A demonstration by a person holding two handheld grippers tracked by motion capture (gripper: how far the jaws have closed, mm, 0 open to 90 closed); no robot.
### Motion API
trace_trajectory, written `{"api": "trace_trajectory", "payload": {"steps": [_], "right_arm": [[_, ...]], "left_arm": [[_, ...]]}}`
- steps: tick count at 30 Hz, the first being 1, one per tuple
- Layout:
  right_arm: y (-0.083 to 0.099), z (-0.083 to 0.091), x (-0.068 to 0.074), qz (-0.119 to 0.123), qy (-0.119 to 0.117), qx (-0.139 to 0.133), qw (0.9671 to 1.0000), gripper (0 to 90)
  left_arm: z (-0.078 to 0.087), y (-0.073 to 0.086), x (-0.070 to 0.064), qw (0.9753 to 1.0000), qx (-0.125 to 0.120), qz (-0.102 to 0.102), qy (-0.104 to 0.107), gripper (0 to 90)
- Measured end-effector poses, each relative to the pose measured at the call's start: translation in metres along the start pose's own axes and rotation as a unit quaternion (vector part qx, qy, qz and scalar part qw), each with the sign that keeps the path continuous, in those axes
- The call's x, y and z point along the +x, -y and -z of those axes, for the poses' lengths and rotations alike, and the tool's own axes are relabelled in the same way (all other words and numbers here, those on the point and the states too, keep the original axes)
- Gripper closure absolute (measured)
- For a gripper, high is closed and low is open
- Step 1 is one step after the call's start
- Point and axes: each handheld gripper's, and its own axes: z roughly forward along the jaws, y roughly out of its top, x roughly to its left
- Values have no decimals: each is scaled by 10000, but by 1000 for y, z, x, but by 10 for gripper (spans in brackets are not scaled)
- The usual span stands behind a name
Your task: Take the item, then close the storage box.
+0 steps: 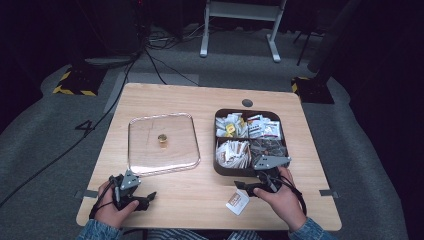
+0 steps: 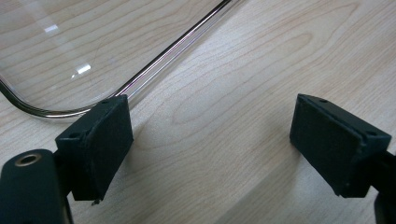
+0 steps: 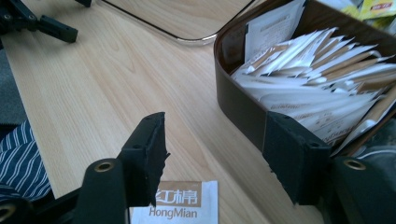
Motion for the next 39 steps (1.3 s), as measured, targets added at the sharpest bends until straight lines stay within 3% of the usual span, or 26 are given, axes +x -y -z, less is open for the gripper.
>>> {"api": "trace_trajectory", "payload": {"steps": [12, 19, 25, 36, 39], "right_arm": [[-17, 9, -2, 32, 48, -195, 9998, 390], [-23, 11, -5, -63, -41, -330, 9994, 388], [-38, 12, -3, 44, -48, -457, 9989, 380], [-78, -6, -2, 346, -79, -524, 9980, 322], [-88, -14, -1, 365, -46, -526, 9979, 270]], "left_arm": [[0, 0, 0, 10000, 2, -9, -2, 135], [0, 0, 0, 10000, -1, -9, 0, 135], [0, 0, 0, 10000, -1, -10, -1, 135], [1, 1, 1, 10000, 9, -34, 21, 135], [1, 1, 1, 10000, 0, -52, 26, 135]]}}
